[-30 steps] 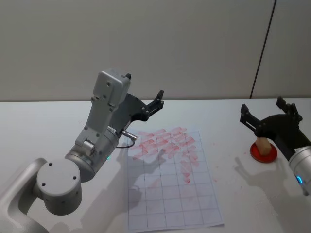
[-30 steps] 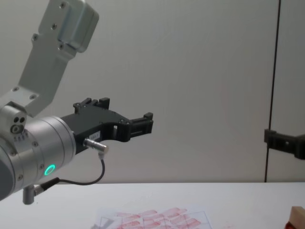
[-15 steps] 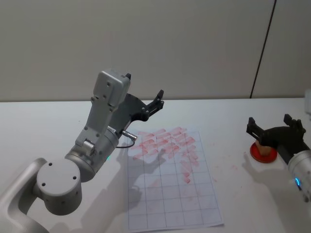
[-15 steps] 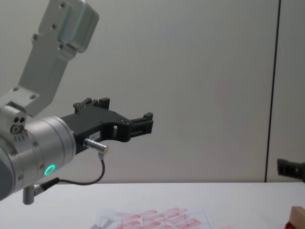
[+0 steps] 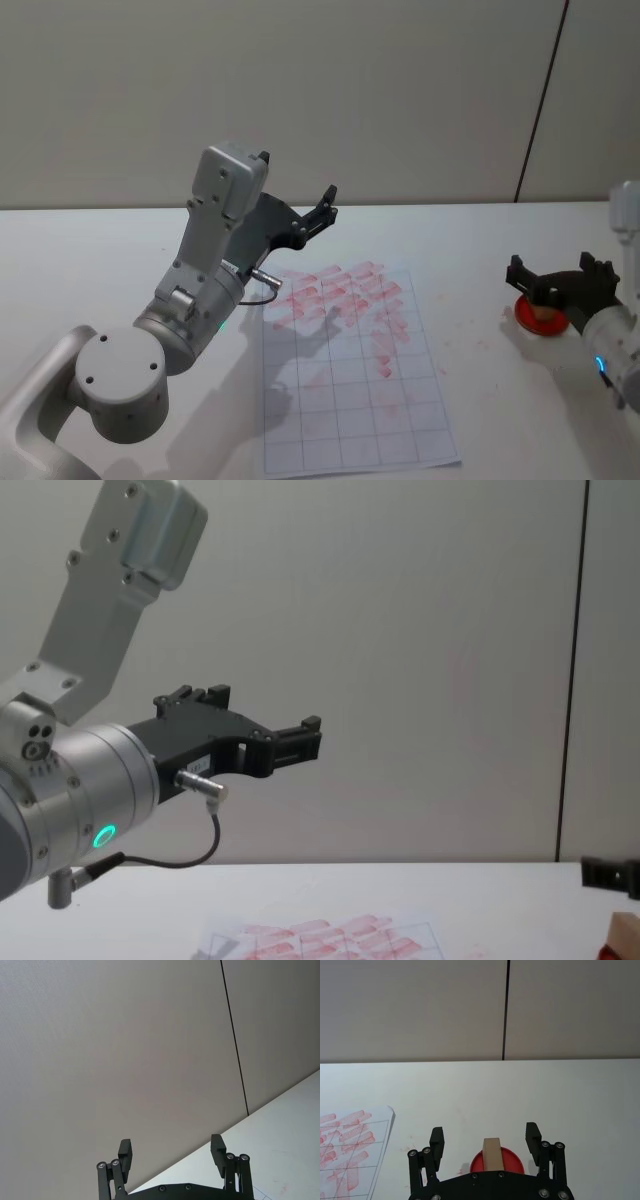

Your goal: Use the one hand to pick up the stamp and affix it onto the A4 paper.

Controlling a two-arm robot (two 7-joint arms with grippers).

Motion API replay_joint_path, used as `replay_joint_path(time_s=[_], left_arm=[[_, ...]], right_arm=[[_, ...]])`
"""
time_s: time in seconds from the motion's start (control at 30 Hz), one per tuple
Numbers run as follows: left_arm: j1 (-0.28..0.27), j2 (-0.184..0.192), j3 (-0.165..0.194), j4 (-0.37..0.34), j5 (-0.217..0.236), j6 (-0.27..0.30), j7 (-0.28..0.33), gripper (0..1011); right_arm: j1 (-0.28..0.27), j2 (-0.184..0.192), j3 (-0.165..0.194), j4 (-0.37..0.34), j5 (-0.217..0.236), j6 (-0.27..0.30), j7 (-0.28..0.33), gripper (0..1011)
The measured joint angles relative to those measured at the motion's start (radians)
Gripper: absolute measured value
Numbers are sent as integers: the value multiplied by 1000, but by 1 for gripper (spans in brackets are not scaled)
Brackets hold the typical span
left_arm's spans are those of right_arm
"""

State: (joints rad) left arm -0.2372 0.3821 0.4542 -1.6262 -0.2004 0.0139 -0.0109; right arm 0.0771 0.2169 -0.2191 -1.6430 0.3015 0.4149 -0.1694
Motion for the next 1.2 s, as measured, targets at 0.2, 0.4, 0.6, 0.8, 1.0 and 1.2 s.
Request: replay_joint_path(time_s=[0.2, 0.4, 0.6, 0.8, 1.0, 1.2], left_arm=[[0, 0, 0, 0, 0, 0, 0, 1001], [0, 0, 0, 0, 0, 0, 0, 1002], [0, 0, 0, 0, 0, 0, 0, 1001], [0, 0, 0, 0, 0, 0, 0, 1001], [0, 0, 0, 0, 0, 0, 0, 1001], [0, 0, 0, 0, 0, 0, 0, 1001]], right_arm=[[26, -14, 3, 39, 2, 23, 5, 1001], [41, -24, 6, 65, 7, 49, 6, 1001], [51, -32, 11, 87, 18, 73, 1, 1001], [56, -36, 15, 102, 24, 86, -2, 922], [59, -40, 17, 114, 23, 90, -3, 755], [61, -41, 20, 120, 12, 87, -1, 575]])
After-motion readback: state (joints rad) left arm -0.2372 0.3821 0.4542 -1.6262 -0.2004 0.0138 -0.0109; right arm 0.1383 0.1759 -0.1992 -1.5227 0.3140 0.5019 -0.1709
